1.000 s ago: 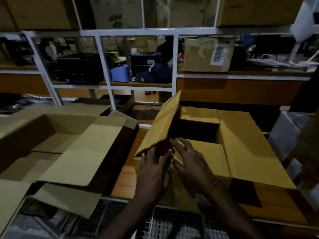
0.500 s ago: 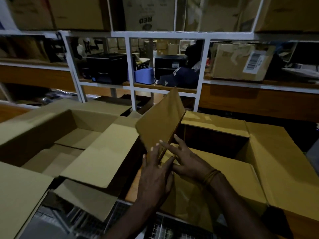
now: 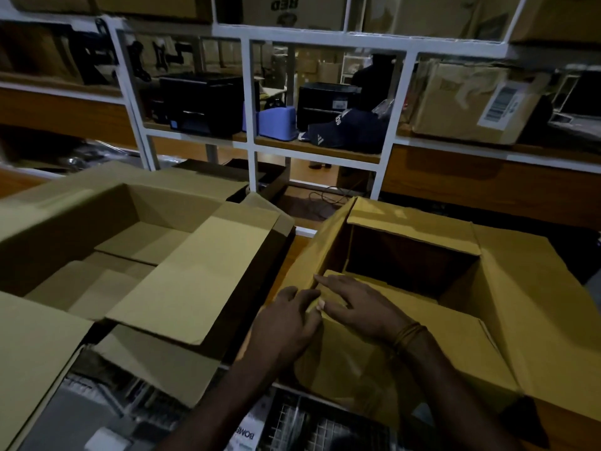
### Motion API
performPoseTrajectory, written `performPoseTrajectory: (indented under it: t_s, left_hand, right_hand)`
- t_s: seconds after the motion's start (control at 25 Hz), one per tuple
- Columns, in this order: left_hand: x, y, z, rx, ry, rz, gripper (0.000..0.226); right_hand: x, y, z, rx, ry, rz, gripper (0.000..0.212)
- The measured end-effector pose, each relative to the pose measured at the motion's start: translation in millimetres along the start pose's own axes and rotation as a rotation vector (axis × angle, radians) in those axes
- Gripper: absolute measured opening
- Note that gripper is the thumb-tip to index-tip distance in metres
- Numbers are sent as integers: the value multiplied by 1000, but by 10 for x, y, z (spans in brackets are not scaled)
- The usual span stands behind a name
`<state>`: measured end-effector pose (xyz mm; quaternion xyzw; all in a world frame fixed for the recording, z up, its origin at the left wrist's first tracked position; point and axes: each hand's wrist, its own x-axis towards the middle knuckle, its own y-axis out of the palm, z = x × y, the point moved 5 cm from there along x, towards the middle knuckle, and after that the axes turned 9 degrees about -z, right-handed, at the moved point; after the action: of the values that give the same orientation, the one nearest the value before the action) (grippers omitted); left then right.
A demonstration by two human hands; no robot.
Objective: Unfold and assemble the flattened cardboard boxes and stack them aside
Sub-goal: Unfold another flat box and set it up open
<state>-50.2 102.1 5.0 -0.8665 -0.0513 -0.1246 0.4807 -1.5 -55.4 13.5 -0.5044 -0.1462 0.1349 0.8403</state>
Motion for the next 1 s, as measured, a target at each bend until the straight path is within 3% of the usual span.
performPoseTrajectory:
  t_s: [0.12,0.36,0.52,0.64,0.72,0.88,1.0]
  left_hand:
    - [91,-87,-30,75,18,75,46]
    - [337,-11,-302,116,226,237,51]
    - [482,11,-522,101,308,291,70]
    - [607,-180,-758,198,371,230,95]
    - [632,-365,-940,260,407,149,101]
    - [532,-777,-1202,123,395,-126,72]
    - [430,-1006,-1271,40,374,-140,45]
  right_hand:
    - [2,-114,-93,-59,125,-41,63]
    - [-97,-503,-481,-177,438,75,86]
    - [-172,-872,-319,-255,352,-103,87]
    - [-292,-1204,-96,-308,252,-283,78]
    - [-416,-1370,80,-350,189,-368,69]
    - [-748,-1625,230,-342,184,-512,54]
    - [-1020,-1797,231,-264,174,-590,35]
